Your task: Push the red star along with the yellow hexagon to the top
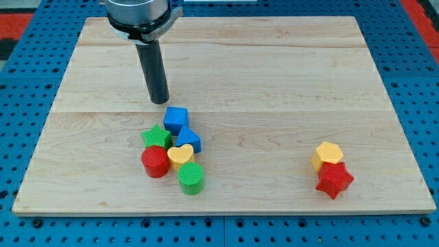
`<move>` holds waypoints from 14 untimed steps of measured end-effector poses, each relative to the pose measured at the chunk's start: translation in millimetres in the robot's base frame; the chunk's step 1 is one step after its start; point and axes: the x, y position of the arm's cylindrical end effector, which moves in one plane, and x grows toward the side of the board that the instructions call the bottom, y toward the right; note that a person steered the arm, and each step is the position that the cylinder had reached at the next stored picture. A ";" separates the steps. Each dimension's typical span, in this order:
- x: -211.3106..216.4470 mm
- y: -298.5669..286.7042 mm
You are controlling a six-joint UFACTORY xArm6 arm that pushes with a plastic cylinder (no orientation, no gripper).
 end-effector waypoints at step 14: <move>133.0 248.3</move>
